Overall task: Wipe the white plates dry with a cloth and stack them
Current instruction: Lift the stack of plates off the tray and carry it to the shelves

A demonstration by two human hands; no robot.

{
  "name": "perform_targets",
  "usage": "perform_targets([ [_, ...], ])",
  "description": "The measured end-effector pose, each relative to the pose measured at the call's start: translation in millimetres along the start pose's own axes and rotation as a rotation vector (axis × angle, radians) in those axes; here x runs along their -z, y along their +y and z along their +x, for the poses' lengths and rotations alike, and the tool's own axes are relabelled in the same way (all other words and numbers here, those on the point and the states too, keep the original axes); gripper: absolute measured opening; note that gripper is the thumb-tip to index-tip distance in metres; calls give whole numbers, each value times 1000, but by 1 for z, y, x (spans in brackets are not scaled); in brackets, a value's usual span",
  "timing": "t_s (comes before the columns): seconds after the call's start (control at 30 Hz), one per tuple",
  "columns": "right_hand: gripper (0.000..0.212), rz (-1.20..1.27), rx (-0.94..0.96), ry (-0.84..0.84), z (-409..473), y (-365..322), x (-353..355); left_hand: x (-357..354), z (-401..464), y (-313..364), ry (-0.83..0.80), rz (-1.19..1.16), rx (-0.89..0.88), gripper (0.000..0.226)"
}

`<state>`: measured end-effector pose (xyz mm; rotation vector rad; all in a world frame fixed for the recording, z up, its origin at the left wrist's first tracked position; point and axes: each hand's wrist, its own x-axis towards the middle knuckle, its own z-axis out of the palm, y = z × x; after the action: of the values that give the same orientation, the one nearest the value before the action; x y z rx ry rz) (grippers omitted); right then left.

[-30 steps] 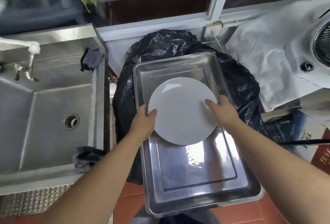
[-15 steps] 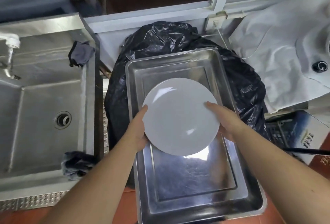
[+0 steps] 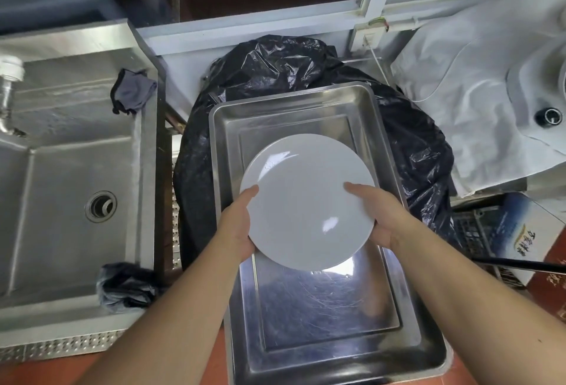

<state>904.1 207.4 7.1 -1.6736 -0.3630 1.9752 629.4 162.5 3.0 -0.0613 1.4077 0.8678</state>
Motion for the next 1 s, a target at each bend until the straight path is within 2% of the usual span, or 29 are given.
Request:
perform_targets([
  [0.47, 56, 14, -13, 9, -6, -4, -1, -4, -4, 3, -13, -4, -15, 37],
  [1.0, 35, 9, 93, -83, -74, -33, -16, -2, -70, 5, -56, -74, -108, 38],
])
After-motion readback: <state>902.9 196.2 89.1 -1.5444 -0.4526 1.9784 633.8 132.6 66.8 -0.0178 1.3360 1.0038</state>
